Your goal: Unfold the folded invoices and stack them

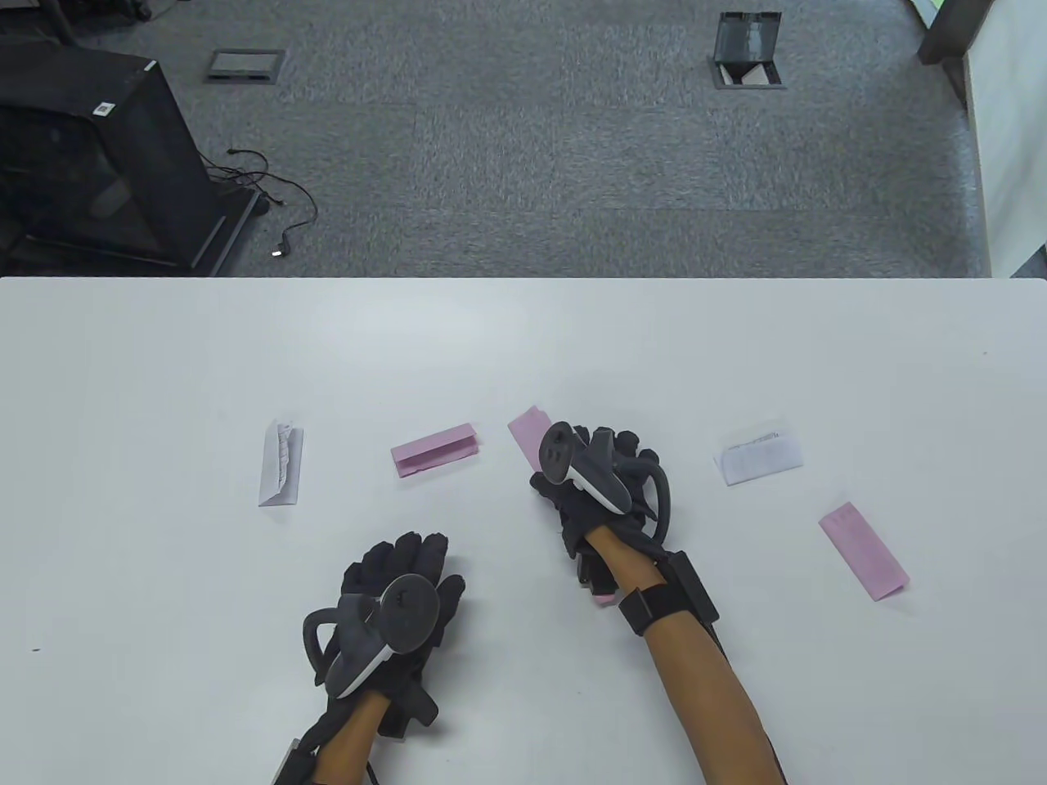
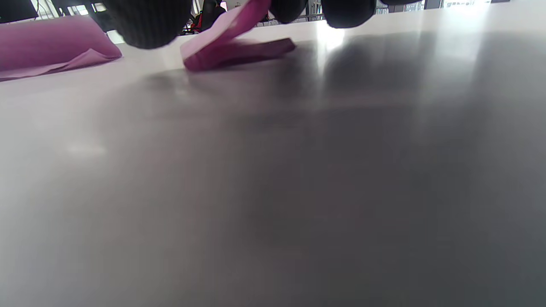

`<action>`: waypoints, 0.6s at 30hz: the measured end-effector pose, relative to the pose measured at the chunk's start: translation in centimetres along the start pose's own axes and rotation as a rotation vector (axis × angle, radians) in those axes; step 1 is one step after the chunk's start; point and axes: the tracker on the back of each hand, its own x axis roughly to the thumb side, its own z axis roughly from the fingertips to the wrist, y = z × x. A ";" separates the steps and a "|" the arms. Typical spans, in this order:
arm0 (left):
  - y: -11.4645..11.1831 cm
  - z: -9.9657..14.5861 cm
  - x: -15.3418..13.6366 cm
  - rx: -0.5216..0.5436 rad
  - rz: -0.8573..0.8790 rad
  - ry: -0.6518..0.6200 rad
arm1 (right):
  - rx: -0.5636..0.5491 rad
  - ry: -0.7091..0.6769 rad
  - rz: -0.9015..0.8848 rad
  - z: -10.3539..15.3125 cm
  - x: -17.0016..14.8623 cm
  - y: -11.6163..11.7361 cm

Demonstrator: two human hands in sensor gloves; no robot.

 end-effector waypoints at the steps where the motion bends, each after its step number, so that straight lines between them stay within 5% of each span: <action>1: 0.0 -0.1 0.0 -0.007 0.001 0.001 | 0.027 0.012 -0.007 0.0 0.3 0.1; 11: -0.1 -0.2 0.9 0.002 -0.010 -0.035 | -0.139 0.001 -0.202 1.2 -1.1 -1.1; 18: 0.5 -0.6 2.3 0.050 0.124 -0.136 | -0.250 -0.085 -0.362 6.1 -6.7 -2.7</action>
